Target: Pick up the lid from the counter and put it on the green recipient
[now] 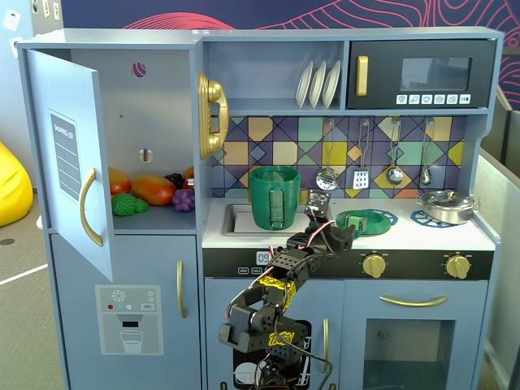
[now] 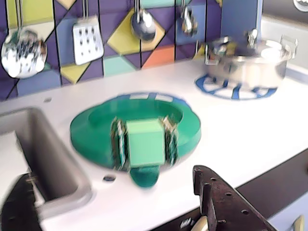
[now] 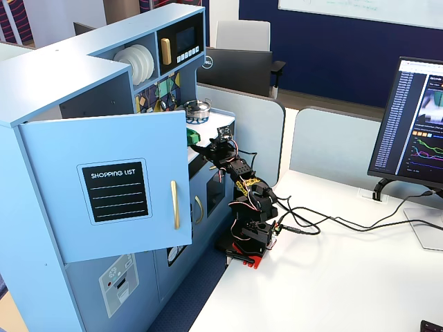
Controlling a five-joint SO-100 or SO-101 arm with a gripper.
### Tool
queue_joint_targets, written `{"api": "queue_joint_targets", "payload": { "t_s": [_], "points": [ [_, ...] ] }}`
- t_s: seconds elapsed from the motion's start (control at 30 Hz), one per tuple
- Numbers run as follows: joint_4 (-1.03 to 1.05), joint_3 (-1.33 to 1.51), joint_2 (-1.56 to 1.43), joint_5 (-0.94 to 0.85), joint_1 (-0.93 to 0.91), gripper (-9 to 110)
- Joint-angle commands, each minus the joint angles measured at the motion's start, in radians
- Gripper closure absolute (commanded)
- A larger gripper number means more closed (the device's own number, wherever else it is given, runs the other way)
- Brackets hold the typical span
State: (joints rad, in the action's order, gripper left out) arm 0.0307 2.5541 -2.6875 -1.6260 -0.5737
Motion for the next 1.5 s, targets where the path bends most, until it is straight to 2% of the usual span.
{"api": "queue_joint_targets", "payload": {
  "t_s": [0.0, 0.27, 0.73, 1.0, 1.1, 1.23, 1.47],
  "points": [
    [-0.1, -0.092, 0.077, -0.005, -0.015, 59],
    [-0.213, -0.178, 0.273, -0.002, -0.028, 61],
    [-0.236, -0.431, 0.592, 0.002, -0.021, 65],
    [-0.249, -0.486, 0.698, -0.006, 0.009, 68],
    [-0.253, -0.497, 0.721, -0.009, 0.023, 76],
    [-0.253, -0.492, 0.727, -0.051, 0.048, 101],
    [-0.285, -0.488, 0.704, -0.038, 0.046, 101]
  ]
}}
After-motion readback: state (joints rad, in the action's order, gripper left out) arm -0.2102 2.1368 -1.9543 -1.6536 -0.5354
